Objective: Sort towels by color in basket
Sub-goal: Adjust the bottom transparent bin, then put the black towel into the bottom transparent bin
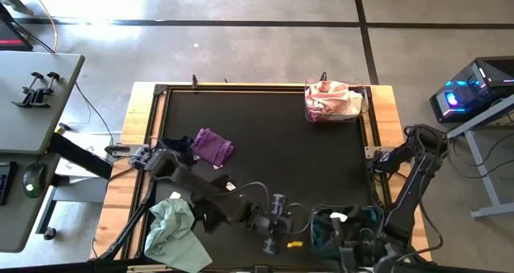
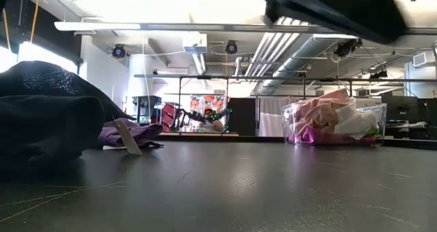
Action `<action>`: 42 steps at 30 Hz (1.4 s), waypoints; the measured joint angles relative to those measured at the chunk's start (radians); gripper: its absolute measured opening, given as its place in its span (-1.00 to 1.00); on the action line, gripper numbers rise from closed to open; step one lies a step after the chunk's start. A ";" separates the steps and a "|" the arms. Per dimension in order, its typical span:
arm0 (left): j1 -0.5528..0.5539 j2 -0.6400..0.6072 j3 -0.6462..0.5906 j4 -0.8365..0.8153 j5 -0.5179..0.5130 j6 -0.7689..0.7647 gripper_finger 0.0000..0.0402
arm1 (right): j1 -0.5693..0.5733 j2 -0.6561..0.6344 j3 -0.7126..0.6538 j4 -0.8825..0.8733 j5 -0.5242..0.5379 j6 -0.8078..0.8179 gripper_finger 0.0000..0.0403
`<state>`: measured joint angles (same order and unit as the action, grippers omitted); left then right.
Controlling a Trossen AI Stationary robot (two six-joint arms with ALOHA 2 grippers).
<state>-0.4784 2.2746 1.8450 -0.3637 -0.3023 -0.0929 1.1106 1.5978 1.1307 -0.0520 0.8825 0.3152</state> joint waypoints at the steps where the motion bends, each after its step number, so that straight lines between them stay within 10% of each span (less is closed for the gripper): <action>1: -0.013 -0.013 0.000 -0.038 -0.030 0.000 -1.00 | -0.010 0.000 0.000 -0.004 0.000 0.002 -0.55; 14: -0.171 -0.284 -0.336 -0.189 -0.328 -0.361 -1.00 | -0.169 0.079 -0.001 -0.019 -0.167 0.002 -0.55; 23: -0.328 -0.517 -0.530 -0.290 -0.284 -0.774 -0.95 | -0.242 0.132 -0.001 -0.018 -0.249 -0.005 -0.55; 33: -0.335 -0.552 -0.545 -0.591 -0.232 -1.008 -0.11 | -0.267 0.172 -0.001 0.006 -0.279 -0.008 -0.55; 42: -0.216 -0.545 -0.749 -0.520 -0.096 -0.995 0.49 | -0.261 0.171 -0.001 0.015 -0.304 -0.002 -0.55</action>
<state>-0.6944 1.7294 1.0965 -0.8838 -0.3979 -1.0883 0.8497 1.7691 1.1301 -0.0365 0.5782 0.3134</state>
